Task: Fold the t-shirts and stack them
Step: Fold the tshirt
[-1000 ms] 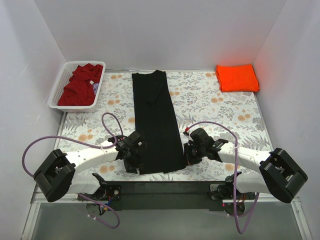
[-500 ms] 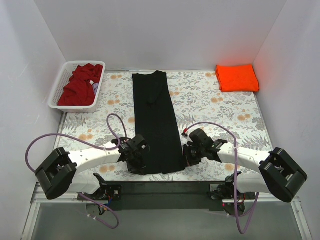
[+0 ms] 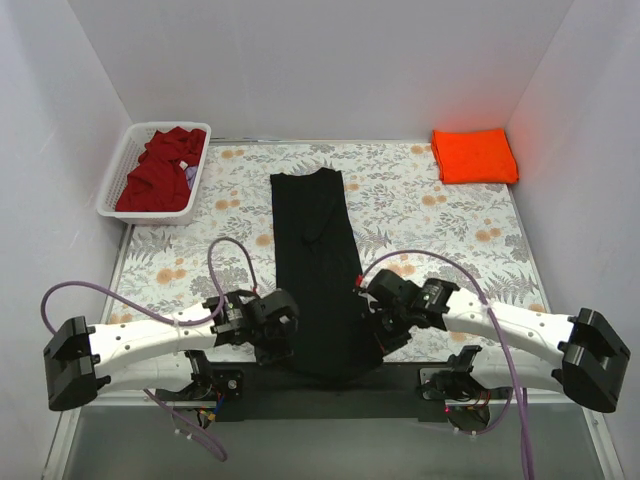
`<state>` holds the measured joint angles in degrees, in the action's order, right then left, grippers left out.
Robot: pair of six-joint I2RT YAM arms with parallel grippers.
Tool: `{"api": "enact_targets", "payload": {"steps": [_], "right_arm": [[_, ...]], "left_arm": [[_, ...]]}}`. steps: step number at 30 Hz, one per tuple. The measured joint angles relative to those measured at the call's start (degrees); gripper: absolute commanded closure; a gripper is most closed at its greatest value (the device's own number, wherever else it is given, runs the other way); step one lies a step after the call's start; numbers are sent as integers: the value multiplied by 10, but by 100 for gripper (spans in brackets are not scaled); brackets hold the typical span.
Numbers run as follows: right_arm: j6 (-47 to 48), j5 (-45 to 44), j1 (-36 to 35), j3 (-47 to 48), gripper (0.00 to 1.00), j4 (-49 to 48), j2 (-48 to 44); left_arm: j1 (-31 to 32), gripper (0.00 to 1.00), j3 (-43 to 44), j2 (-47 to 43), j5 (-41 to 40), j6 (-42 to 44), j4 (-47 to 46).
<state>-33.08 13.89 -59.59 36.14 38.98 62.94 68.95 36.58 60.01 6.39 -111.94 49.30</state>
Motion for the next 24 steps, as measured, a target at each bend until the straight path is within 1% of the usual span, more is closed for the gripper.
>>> {"api": "enact_targets", "payload": {"steps": [4, 8, 11, 16, 24], "right_arm": [[43, -39, 55, 88, 99, 16, 65], [98, -70, 120, 175, 99, 16, 118], [138, -86, 165, 237, 99, 17, 153], [189, -94, 218, 329, 99, 13, 214], [229, -85, 264, 393, 99, 7, 283]], "left_arm": [[-144, 100, 36, 8, -26, 51, -11], [-247, 100, 77, 40, -61, 118, -34], [-302, 100, 106, 71, -87, 163, -57], [-352, 100, 150, 121, -121, 221, -103], [-386, 100, 215, 190, -150, 292, -174]]}}
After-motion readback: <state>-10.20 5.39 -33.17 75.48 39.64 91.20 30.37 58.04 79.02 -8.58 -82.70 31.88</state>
